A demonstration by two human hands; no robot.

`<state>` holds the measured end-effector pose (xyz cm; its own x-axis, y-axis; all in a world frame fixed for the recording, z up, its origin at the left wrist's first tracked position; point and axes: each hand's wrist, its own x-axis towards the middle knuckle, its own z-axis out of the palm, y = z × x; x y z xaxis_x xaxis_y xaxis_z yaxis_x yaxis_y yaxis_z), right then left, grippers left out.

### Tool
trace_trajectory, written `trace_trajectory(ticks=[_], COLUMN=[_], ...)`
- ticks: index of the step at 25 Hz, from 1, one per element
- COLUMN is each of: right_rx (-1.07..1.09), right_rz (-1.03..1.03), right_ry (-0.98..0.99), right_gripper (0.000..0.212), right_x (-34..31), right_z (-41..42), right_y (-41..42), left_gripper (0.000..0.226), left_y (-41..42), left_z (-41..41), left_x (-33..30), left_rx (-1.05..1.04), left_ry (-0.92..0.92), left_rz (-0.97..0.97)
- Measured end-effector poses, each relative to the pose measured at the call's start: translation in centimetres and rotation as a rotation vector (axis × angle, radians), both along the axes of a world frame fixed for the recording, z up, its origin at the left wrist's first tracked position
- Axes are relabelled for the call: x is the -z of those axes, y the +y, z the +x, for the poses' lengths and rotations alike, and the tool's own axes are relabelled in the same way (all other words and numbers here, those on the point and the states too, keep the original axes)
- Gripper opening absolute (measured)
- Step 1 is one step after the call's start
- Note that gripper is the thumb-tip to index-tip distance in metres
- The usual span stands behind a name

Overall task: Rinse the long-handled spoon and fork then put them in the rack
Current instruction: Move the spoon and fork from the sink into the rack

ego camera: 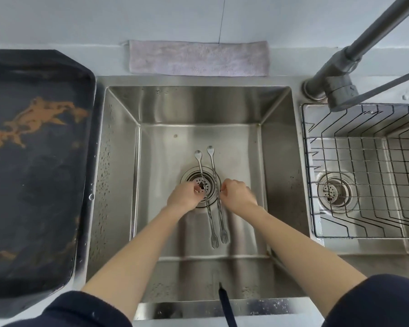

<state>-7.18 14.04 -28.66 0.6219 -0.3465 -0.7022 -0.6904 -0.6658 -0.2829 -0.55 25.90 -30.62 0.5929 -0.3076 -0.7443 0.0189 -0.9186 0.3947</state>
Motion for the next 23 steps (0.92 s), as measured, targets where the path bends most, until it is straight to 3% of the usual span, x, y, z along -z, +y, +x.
trace_trajectory(ticks=[5, 14, 23], right_rx=[-0.004, -0.011, 0.064], right_rz=[0.004, -0.040, 0.000], right_ry=[0.040, 0.054, 0.031], right_gripper=[0.029, 0.029, 0.026], right_x=[2.1, 3.2, 2.8], right_z=[0.2, 0.7, 0.0], right_y=[0.7, 0.9, 1.0], left_gripper=[0.032, 0.035, 0.008], left_y=[-0.5, -1.4, -0.5], left_z=[-1.0, -1.8, -1.5], left_x=[2.4, 3.6, 3.8], left_rx=[-0.092, -0.132, -0.229], left_ry=[0.131, 0.075, 0.118], left_rz=[-0.039, 0.003, -0.034])
